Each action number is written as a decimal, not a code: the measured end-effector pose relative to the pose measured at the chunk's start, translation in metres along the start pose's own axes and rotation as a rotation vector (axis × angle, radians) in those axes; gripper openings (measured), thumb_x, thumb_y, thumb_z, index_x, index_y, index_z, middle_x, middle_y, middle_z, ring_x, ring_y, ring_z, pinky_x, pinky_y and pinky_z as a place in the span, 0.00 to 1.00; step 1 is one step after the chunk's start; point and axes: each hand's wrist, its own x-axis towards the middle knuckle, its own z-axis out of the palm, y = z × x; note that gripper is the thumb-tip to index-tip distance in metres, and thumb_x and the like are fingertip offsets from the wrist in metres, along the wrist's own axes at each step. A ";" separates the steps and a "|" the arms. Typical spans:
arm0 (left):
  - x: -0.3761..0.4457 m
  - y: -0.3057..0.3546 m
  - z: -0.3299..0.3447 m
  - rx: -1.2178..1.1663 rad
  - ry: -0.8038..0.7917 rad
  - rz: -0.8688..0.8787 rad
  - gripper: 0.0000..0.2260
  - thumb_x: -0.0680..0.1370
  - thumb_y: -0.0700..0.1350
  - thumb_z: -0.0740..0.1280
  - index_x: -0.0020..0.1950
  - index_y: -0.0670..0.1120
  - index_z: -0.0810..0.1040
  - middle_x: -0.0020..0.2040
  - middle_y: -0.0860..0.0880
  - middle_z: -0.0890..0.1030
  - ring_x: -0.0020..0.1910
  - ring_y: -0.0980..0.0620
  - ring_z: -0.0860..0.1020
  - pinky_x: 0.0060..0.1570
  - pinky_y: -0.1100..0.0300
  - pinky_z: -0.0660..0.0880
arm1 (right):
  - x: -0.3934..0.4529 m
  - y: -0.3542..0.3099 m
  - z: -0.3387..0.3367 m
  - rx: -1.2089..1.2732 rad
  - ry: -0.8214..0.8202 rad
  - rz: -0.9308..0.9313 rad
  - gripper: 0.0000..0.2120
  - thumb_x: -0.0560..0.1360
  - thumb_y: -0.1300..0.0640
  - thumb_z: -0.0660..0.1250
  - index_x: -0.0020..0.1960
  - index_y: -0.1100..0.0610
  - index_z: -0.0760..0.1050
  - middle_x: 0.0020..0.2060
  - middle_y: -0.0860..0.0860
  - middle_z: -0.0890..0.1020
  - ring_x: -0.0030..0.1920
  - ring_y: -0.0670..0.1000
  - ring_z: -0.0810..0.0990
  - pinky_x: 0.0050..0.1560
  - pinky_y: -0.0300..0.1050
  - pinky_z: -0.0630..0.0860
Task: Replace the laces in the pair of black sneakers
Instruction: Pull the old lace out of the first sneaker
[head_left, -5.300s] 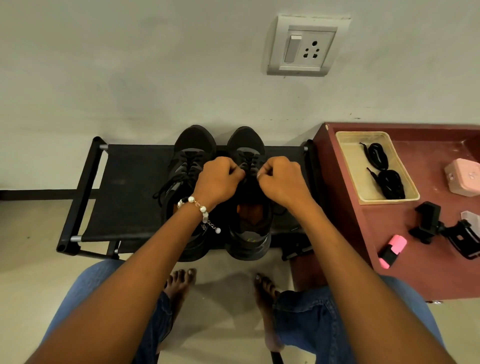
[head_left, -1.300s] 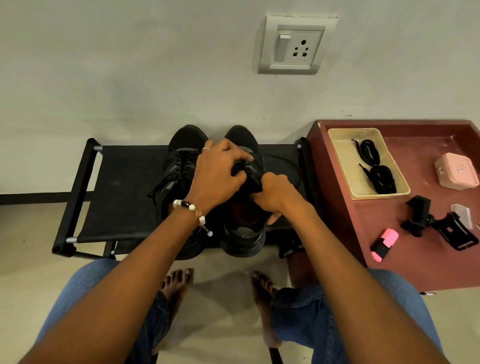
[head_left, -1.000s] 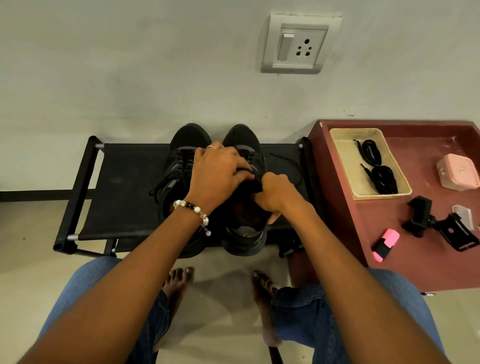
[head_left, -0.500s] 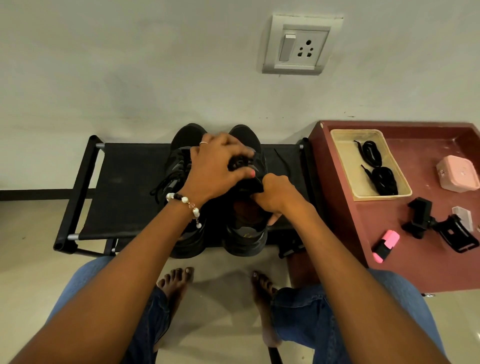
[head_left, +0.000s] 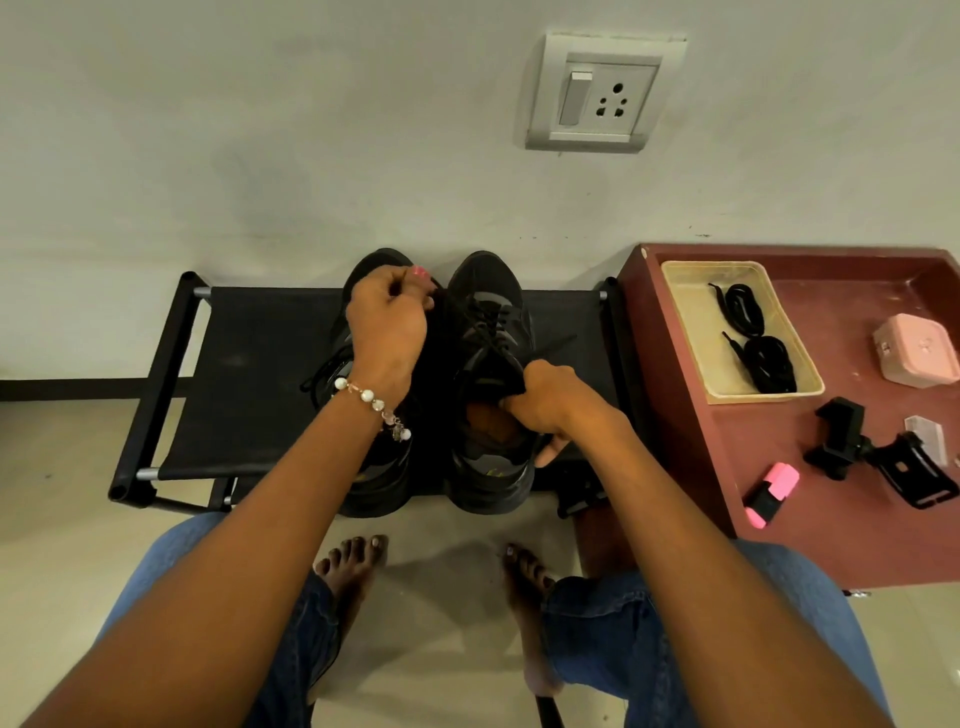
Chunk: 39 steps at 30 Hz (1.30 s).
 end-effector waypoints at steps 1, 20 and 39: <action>0.000 0.000 -0.001 0.033 0.023 0.025 0.07 0.80 0.46 0.65 0.42 0.49 0.79 0.41 0.48 0.81 0.42 0.52 0.79 0.47 0.53 0.77 | 0.000 0.000 0.001 0.001 -0.003 0.012 0.19 0.78 0.56 0.65 0.66 0.60 0.69 0.59 0.60 0.72 0.45 0.64 0.83 0.42 0.56 0.83; -0.004 -0.003 0.001 0.256 -0.190 0.249 0.05 0.79 0.43 0.66 0.44 0.46 0.80 0.43 0.49 0.82 0.45 0.51 0.79 0.53 0.49 0.77 | -0.003 -0.002 0.005 -0.099 0.096 -0.005 0.21 0.79 0.58 0.63 0.69 0.63 0.65 0.62 0.61 0.72 0.59 0.62 0.76 0.56 0.50 0.77; -0.019 -0.008 0.004 1.220 -0.364 0.895 0.12 0.76 0.57 0.66 0.56 0.56 0.81 0.56 0.53 0.78 0.59 0.48 0.72 0.58 0.48 0.62 | -0.011 -0.005 0.003 -0.087 0.086 0.005 0.15 0.78 0.59 0.62 0.64 0.60 0.70 0.59 0.59 0.74 0.53 0.60 0.79 0.43 0.48 0.80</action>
